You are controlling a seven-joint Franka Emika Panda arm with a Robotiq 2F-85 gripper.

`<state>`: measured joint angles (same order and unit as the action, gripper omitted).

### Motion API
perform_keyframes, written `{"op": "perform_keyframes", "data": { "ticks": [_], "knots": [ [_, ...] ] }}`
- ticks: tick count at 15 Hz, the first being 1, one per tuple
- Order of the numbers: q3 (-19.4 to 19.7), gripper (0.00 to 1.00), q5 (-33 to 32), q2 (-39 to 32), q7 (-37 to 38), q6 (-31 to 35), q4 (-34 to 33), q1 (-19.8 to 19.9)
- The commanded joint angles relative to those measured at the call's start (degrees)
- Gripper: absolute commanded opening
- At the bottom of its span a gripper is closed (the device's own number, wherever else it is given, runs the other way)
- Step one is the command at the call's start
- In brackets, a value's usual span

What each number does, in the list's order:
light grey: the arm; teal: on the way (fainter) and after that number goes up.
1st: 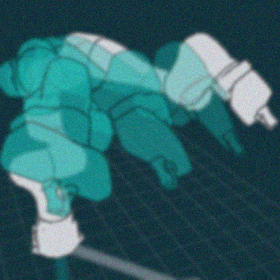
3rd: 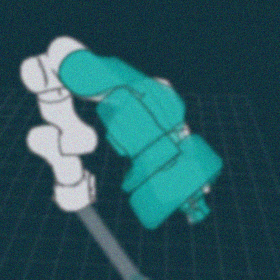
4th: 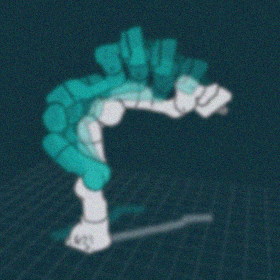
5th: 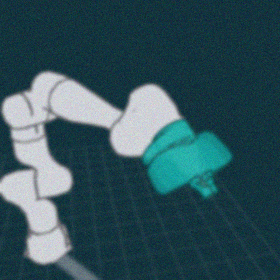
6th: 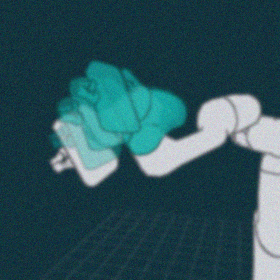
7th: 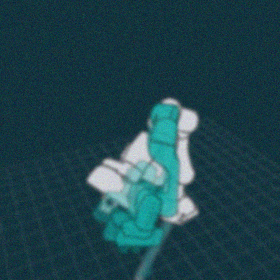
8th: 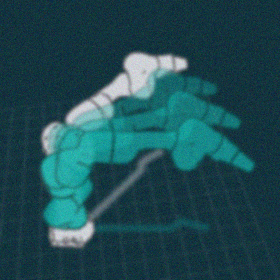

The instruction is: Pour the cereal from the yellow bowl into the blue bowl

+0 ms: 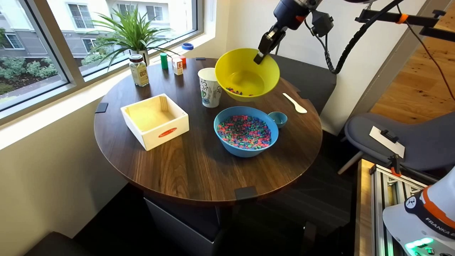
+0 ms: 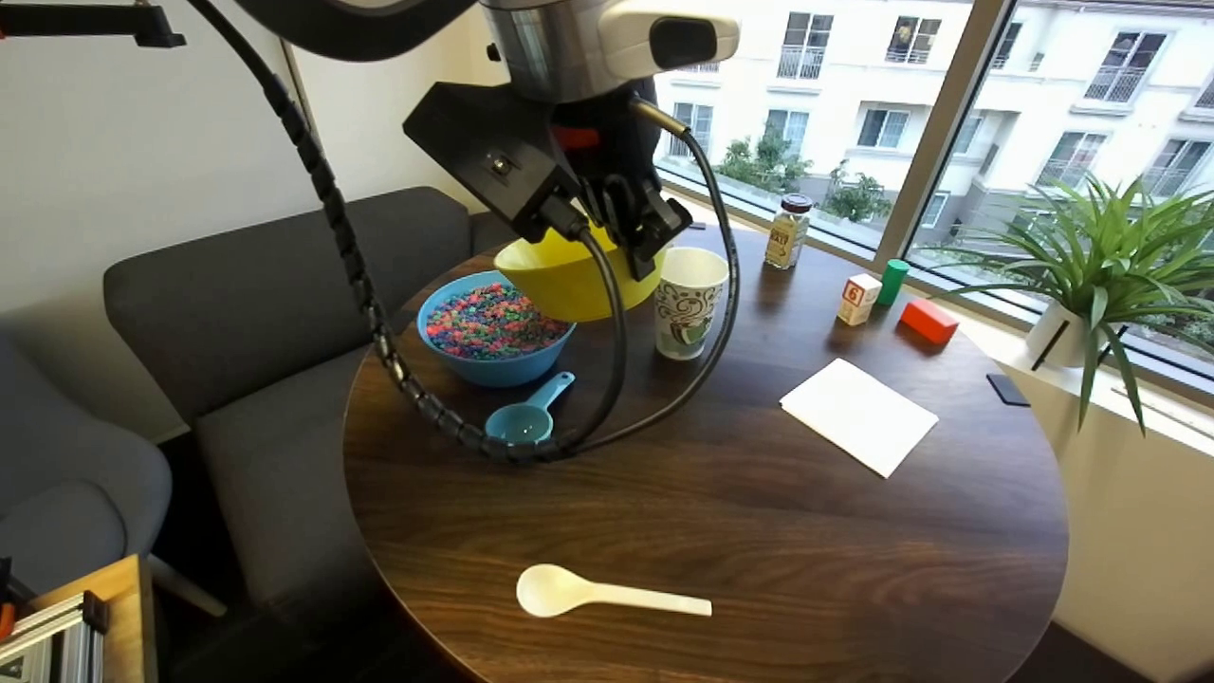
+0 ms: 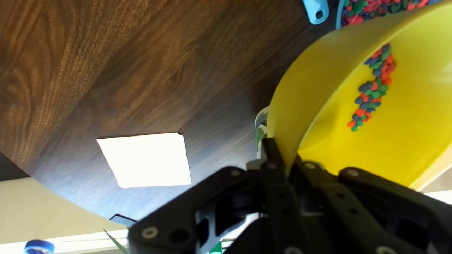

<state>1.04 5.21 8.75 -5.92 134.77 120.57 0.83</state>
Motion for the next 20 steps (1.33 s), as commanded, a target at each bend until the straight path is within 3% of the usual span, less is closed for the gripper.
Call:
{"op": "perform_keyframes", "data": {
  "ticks": [1,20],
  "knots": [
    [-1.1,0.01,-2.5,1.8,0.1,-1.8,1.8,-1.0],
    [-9.7,0.02,-27.7,8.1,10.9,-0.3,7.9,-1.8]
  ]
}}
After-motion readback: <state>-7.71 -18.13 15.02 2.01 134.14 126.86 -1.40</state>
